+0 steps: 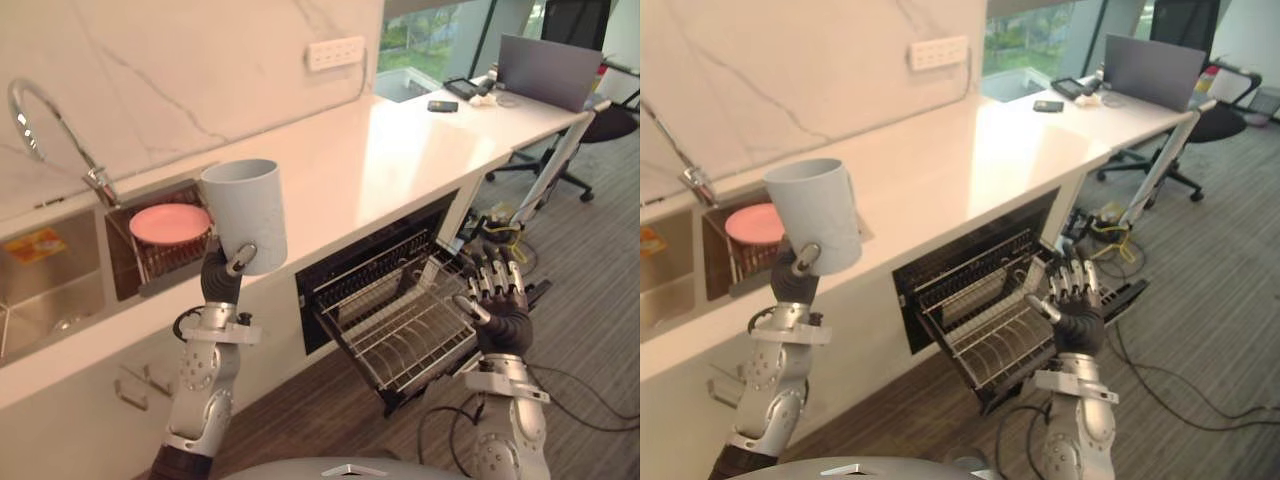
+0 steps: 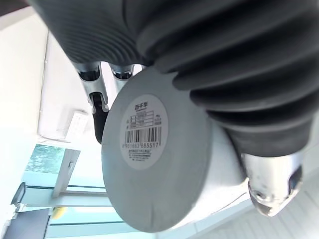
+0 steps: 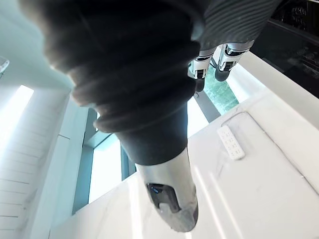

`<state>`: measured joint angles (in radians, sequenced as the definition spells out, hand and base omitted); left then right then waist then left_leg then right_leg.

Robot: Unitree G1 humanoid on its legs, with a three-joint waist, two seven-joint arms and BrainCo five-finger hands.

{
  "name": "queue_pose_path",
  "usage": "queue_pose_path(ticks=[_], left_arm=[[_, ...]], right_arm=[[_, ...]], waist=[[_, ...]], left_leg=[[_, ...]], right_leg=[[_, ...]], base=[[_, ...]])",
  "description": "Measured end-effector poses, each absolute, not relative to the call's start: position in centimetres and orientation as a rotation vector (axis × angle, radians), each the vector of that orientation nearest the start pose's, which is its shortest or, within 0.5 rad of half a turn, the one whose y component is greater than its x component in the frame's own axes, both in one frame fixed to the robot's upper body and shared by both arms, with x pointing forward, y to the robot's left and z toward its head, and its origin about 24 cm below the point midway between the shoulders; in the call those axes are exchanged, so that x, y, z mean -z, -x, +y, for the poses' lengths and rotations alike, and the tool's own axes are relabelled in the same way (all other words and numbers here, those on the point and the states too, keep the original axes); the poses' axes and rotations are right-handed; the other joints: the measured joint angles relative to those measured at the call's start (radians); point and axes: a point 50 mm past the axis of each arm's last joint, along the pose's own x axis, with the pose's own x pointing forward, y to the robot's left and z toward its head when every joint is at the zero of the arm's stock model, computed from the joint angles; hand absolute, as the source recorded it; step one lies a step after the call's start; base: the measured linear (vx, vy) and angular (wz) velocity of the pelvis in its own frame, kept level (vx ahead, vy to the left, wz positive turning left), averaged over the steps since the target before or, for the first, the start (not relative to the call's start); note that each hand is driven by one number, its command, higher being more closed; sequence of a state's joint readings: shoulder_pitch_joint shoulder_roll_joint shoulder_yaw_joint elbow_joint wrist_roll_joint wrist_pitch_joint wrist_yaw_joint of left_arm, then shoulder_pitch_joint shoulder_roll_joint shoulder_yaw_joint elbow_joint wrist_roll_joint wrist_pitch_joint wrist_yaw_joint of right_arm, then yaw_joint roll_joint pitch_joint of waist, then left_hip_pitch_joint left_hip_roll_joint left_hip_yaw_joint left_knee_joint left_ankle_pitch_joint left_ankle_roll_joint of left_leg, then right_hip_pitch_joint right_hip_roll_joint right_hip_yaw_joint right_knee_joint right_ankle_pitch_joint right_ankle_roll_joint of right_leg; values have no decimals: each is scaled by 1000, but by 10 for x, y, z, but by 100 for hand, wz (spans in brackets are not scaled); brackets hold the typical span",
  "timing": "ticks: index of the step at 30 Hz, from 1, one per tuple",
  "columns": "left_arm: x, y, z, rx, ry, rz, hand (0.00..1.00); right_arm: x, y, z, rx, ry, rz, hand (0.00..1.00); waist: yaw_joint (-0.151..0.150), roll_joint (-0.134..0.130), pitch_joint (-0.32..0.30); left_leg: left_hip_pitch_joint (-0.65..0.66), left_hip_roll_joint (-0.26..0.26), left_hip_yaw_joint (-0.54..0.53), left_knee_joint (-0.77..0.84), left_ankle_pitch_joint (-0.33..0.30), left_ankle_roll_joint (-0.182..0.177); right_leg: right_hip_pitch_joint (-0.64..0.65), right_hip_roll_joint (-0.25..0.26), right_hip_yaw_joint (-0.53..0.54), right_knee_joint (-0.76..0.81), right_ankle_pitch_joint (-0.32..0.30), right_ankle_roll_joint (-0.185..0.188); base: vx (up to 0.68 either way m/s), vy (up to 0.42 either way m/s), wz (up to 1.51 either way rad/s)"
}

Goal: Walk over to the sink, pick up the cup, carry it to the dishwasher, place the cup inside the dishwasher, then close the dishwasher door

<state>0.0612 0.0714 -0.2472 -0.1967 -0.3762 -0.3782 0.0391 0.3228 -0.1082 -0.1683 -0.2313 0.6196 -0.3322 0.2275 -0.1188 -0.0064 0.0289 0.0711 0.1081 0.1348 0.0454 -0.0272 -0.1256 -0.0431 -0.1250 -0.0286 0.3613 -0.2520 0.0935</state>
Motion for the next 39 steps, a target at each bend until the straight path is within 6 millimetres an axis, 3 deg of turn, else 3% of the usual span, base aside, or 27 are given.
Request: queue_pose_path(ticks=[1,3,9,10,12,13,15,22,29,39], left_arm=[[-100,-229,118,144,377,-437,100],[-96,-230,119,112,378,-415,100],[-103,-241,113,59,402,-416,100],[-106,-243,111,44,392,-427,100],[-107,-248,111,21,345,-431,100],[-104,-254,108,-7,277,-418,100],[-98,-259,100,-32,204,-384,100],[-86,-260,93,-201,-24,-368,100],[-89,-259,80,-216,-211,-463,100],[-90,-260,65,-253,-428,-598,100]], right_arm=[[-69,-178,-225,96,-380,-364,0],[-74,-178,-226,99,-381,-387,0],[-80,-183,-231,22,-512,-434,0],[-81,-188,-224,-42,-560,-431,0],[-84,-196,-210,-131,-602,-424,0],[-88,-203,-193,-221,-631,-408,0],[-93,-207,-180,-295,-646,-399,0],[-83,-216,-158,-329,-676,-221,0],[-96,-229,-134,-413,-696,-204,0],[-94,-242,-110,-485,-898,-50,0]], waist=[[4,-20,-1],[3,-29,-6],[-1,-19,-7],[0,-19,-7],[10,-23,-8],[10,-34,-10],[5,-30,-6],[7,-25,-5],[14,-27,-3],[15,-27,-2]], left_leg=[[-2,-23,6,-12,4,16],[-1,-46,23,-13,-3,33],[-1,-56,124,-9,-26,70],[0,-45,167,-8,-30,72],[0,-29,208,3,-35,70],[0,-22,229,14,-46,62],[0,-8,240,23,-50,56],[20,25,259,19,-45,38],[38,21,280,18,-45,37],[40,20,285,5,-30,35]], right_leg=[[1,-22,0,-25,14,20],[12,-42,-3,-67,42,38],[10,-64,-44,-210,168,54],[12,-92,-156,-243,177,25],[11,-111,-252,-268,227,-10],[18,-107,-265,-302,289,33],[31,-85,-256,-332,313,42],[78,-36,-250,-424,361,25],[88,-36,-229,-441,382,24],[80,-33,-220,-441,392,20]], base=[[26,190,3],[18,174,-18],[-20,113,-55],[-35,77,-80],[-15,59,-88],[-3,1,-69],[-16,-52,-33],[-32,-62,-11],[-57,-4,-9],[-47,-13,-2]])
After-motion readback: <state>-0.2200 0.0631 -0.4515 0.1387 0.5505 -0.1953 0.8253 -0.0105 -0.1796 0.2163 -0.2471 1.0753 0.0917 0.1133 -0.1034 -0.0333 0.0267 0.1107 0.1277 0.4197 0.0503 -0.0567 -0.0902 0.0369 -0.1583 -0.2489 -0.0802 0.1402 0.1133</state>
